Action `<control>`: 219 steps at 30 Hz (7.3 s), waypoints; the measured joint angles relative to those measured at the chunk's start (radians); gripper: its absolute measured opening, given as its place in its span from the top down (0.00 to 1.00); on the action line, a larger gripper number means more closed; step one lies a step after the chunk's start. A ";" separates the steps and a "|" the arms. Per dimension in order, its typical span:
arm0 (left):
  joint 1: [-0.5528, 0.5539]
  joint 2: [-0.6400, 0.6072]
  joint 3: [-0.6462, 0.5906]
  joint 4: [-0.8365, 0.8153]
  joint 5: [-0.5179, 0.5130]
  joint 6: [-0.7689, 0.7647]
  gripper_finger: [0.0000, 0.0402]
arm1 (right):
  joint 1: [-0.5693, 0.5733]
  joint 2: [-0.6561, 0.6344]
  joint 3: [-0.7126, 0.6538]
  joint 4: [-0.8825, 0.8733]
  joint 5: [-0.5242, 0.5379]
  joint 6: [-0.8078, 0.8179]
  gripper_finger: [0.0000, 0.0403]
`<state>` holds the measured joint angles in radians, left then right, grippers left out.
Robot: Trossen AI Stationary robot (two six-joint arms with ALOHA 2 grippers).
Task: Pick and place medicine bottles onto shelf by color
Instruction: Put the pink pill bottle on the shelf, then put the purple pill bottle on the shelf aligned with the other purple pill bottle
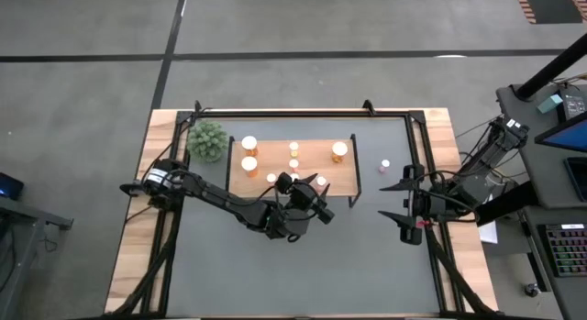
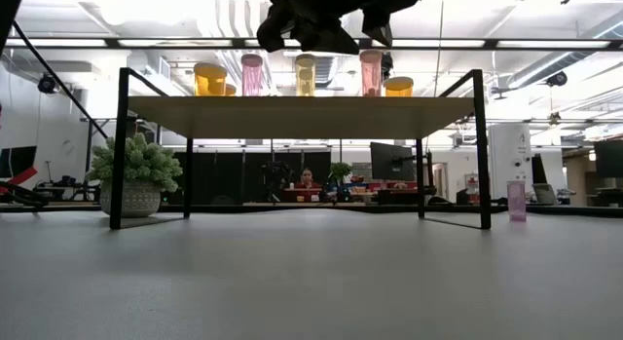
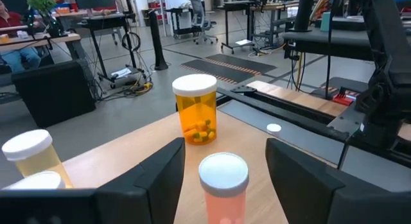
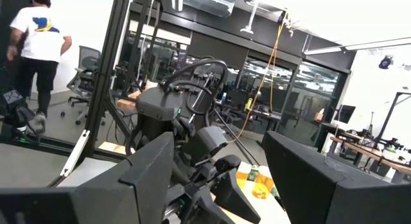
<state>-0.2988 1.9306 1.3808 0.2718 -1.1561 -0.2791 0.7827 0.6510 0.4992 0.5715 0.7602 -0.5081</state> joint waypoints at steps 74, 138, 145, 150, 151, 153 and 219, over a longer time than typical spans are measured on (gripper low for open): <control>-0.324 -0.770 -0.454 -0.167 0.340 0.418 0.50 | -0.644 0.768 0.801 -1.299 -0.472 0.549 0.98; -0.549 -0.881 -0.457 -0.314 0.338 0.421 0.50 | -1.340 0.464 0.371 -1.645 -0.611 1.427 0.40; -0.549 -0.880 -0.457 -0.317 0.338 0.418 0.50 | -1.340 0.464 0.281 -1.583 -0.611 1.442 0.39; -0.548 -0.880 -0.457 -0.317 0.338 0.418 0.50 | -1.340 0.464 0.239 -1.504 -0.613 1.444 0.41; -0.548 -0.880 -0.457 -0.317 0.338 0.418 0.50 | -1.340 0.464 0.231 -1.490 -0.616 1.446 0.42; -0.548 -0.880 -0.457 -0.317 0.338 0.418 0.50 | -1.340 0.464 0.212 -1.460 -0.631 1.455 0.43; -0.547 -0.880 -0.459 -0.316 0.337 0.416 0.50 | -0.980 0.922 1.610 -1.884 -0.550 0.892 0.73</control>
<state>-0.8459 1.0504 0.9222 -0.0441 -0.8192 0.1366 -0.1976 1.5730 2.1094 -1.3123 0.2098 0.3838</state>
